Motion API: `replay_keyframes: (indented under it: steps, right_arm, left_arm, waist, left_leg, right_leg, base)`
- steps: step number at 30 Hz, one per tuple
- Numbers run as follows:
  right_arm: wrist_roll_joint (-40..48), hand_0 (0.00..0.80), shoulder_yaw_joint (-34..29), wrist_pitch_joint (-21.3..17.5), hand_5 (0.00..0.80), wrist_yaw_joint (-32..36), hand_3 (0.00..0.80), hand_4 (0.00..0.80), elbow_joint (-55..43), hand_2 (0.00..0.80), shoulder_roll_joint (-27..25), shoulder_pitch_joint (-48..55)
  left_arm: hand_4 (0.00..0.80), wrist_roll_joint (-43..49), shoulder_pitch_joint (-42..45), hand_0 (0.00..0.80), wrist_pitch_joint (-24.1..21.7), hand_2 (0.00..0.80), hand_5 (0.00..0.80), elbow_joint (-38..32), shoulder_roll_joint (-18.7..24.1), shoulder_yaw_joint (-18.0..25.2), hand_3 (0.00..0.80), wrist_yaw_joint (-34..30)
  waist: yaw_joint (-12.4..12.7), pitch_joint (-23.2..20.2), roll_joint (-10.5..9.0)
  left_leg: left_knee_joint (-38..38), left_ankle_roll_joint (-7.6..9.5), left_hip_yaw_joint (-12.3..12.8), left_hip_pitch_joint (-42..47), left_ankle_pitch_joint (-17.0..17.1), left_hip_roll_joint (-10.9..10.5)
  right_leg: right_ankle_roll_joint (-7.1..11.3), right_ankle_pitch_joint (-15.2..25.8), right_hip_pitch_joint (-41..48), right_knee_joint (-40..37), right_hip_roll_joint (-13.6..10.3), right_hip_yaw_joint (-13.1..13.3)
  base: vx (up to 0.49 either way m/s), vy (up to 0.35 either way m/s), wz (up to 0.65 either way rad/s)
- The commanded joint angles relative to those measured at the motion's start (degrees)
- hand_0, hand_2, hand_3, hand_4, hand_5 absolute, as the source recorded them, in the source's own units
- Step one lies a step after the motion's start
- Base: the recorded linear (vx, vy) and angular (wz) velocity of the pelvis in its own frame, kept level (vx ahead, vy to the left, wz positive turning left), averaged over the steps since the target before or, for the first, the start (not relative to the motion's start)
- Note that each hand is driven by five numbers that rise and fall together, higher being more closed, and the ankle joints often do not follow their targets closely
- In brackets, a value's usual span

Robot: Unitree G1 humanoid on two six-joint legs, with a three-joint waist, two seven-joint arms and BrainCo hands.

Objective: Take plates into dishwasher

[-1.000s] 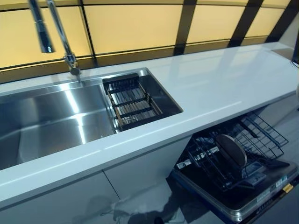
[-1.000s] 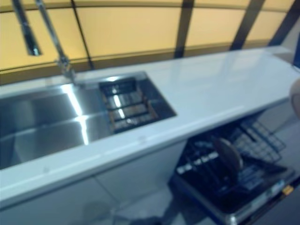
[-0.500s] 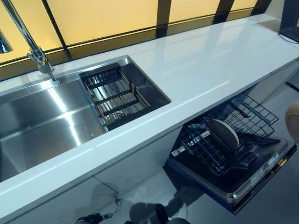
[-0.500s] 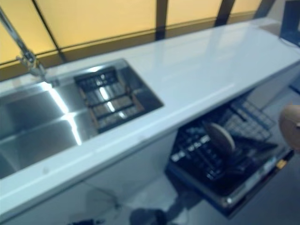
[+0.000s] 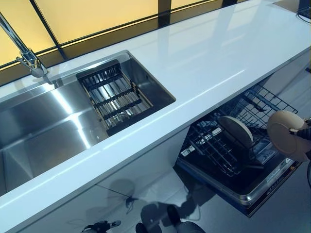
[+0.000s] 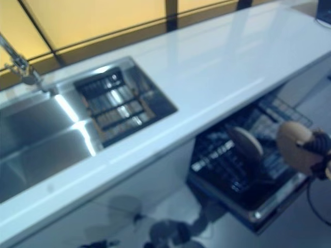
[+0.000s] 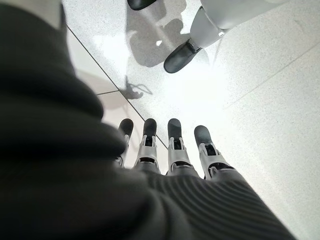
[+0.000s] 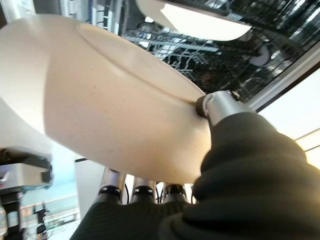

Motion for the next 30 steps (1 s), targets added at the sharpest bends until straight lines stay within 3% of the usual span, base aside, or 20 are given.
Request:
replay_keyframes:
  steps: [1,22,30]
  right_arm:
    - [-0.3,0.8,-3.7,0.4,0.8,-0.8,0.8,0.8,-4.0,0.8,2.3,-2.0]
    - [0.1,0.8,-0.5,2.4,0.8,0.7,0.8,0.8,-12.2,0.8,10.3,-1.9]
    - [-3.5,0.8,0.2,2.7,0.8,-0.2,0.8,0.8,-11.4,0.8,10.1,-3.2]
  left_arm:
    - [0.0,0.4,-0.6,0.0,-0.5,0.0,0.0,2.8,0.2,0.9,0.0,0.6]
    - [0.0,-0.8,-1.5,0.0,-1.1,0.0,0.0,2.4,-0.4,1.5,0.0,1.3]
    - [0.0,-0.6,-0.8,0.0,-1.7,0.0,0.0,2.6,-0.6,1.8,0.0,1.3]
  waist:
    - [0.9,-1.2,-1.07]
    - [1.1,0.0,-0.4]
    - [2.0,0.1,-0.38]
  left_leg:
    - [0.3,2.75,-3.1,3.1,-6.9,-2.5]
    - [0.3,2.44,-3.2,3.0,-6.6,-2.5]
    - [0.3,2.35,-2.8,2.7,-6.0,-2.5]
  right_leg:
    - [2.02,-2.0,0.1,0.2,3.1,-2.5]
    - [1.69,-2.4,0.3,0.2,3.1,-3.1]
    - [1.31,-1.9,0.2,0.2,3.0,-3.1]
  base:
    - [0.0,0.0,0.0]
    - [0.0,0.0,0.0]
    - [-0.014,-0.009,0.0]
